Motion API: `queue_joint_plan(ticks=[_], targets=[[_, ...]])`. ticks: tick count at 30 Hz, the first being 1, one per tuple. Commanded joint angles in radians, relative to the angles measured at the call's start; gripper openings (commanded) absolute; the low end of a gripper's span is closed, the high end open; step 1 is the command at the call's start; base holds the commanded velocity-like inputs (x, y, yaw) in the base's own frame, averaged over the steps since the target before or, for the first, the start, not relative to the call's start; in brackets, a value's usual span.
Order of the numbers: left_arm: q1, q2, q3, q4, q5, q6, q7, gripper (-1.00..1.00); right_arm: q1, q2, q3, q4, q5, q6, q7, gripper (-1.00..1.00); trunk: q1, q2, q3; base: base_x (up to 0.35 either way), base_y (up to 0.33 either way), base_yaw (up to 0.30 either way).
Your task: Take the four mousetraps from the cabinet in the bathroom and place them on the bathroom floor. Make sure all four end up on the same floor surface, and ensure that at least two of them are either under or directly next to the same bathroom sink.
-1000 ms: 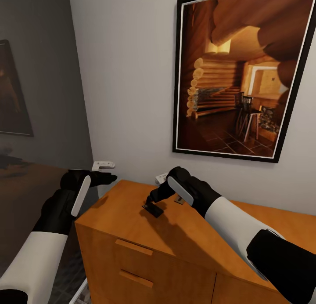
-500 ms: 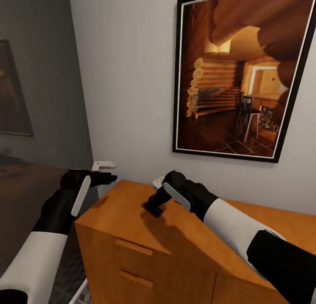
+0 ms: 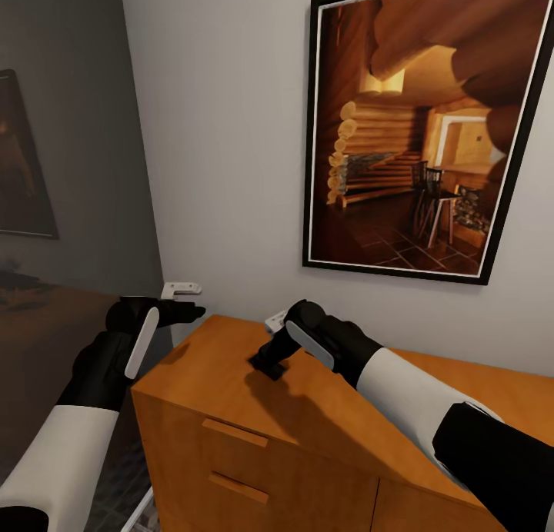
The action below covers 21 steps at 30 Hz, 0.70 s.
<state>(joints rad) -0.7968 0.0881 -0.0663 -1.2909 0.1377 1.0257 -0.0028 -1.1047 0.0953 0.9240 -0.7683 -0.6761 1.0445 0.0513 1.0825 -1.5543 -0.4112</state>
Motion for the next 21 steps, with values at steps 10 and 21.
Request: queue_joint_plan(ticks=[10,21], targets=[[-0.001,0.002,-0.001,-0.001,0.002,0.004,0.0,1.0,-0.001,0.001,0.0,0.0,0.006,0.003,0.009,1.0,0.0,-0.001,-0.001,0.0,0.0,0.0],[-0.001,0.002,-0.001,0.001,0.002,0.004,0.0,1.0,-0.001,0.0,-0.005,0.001,0.006,0.003,0.01,1.0,0.0,-0.001,-0.001,0.0,0.0,0.0]])
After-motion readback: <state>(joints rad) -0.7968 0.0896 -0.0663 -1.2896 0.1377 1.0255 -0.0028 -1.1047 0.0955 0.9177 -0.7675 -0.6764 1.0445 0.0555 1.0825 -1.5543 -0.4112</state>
